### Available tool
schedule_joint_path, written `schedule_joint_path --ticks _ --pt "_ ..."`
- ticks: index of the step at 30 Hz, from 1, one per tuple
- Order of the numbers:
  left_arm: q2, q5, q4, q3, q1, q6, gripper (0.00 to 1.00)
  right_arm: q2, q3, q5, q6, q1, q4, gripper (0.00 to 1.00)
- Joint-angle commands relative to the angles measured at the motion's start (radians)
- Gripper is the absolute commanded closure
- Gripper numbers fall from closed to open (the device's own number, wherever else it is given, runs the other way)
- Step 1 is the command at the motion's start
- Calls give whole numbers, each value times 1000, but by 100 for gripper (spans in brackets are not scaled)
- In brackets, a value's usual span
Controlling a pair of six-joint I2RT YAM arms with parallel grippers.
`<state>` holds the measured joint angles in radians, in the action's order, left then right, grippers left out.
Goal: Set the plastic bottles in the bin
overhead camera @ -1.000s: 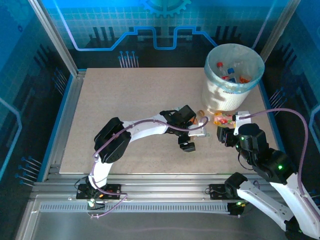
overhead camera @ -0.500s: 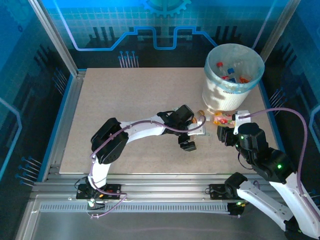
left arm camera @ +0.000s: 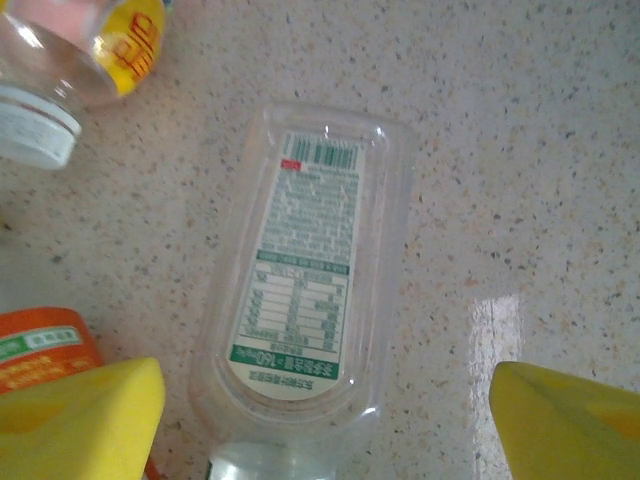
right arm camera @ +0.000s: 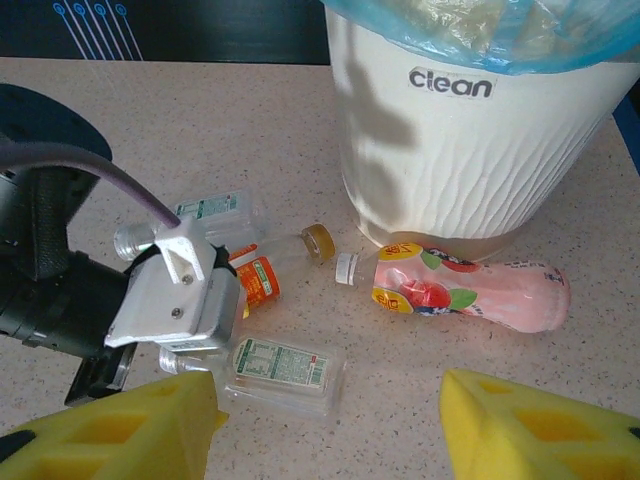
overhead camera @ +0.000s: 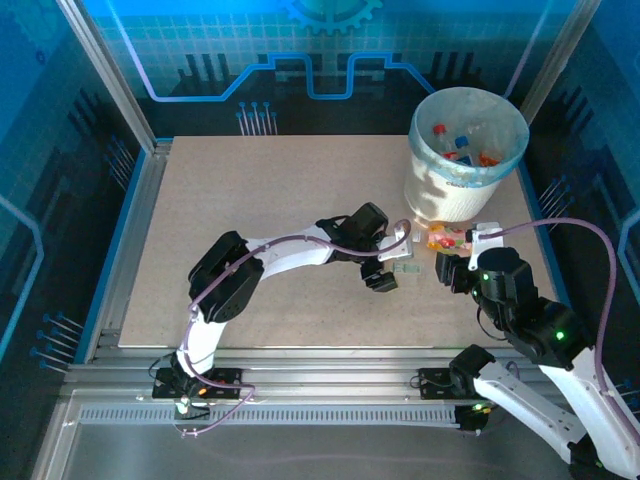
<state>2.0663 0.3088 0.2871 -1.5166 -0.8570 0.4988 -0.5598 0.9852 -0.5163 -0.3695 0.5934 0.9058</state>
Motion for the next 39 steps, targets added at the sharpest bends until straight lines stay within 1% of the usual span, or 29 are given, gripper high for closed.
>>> schedule_joint_path --ticks 1,5,10,12,14,17,19,22,27,30,33,36,39 --pt "33 -12 43 -25 -15 25 14 15 -7 -13 -4 -15 -2 39" --pt "56 -66 46 -36 -33 31 14 11 -15 -8 -6 -17 -3 39" --pt "73 -87 46 -35 -54 39 14 9 -17 -3 -9 -18 8 39" --pt "80 -84 42 -32 -56 29 17 10 -16 -1 -10 -19 11 38" --pt "84 -80 43 -31 -57 21 20 12 -14 -1 -12 -20 16 38" --pt "72 -82 43 -24 -61 17 30 16 -6 1 -18 -20 25 38" --pt "55 -89 32 -13 -61 11 34 19 5 2 -22 -20 32 38" --pt "17 -91 11 22 -60 11 38 25 21 1 -27 -20 45 38" --pt "-76 -94 -20 87 -61 -16 41 41 47 1 -39 -20 71 39" --pt "-166 -104 -70 156 -57 -50 43 49 65 6 -50 -20 93 39" --pt "-274 -120 -113 233 -50 -111 46 50 90 22 -65 -20 107 39" --pt "-403 -167 -190 328 -46 -198 48 51 111 80 -83 -20 78 39" --pt "-549 -185 -291 442 -43 -280 49 38 113 180 -120 -20 9 38"
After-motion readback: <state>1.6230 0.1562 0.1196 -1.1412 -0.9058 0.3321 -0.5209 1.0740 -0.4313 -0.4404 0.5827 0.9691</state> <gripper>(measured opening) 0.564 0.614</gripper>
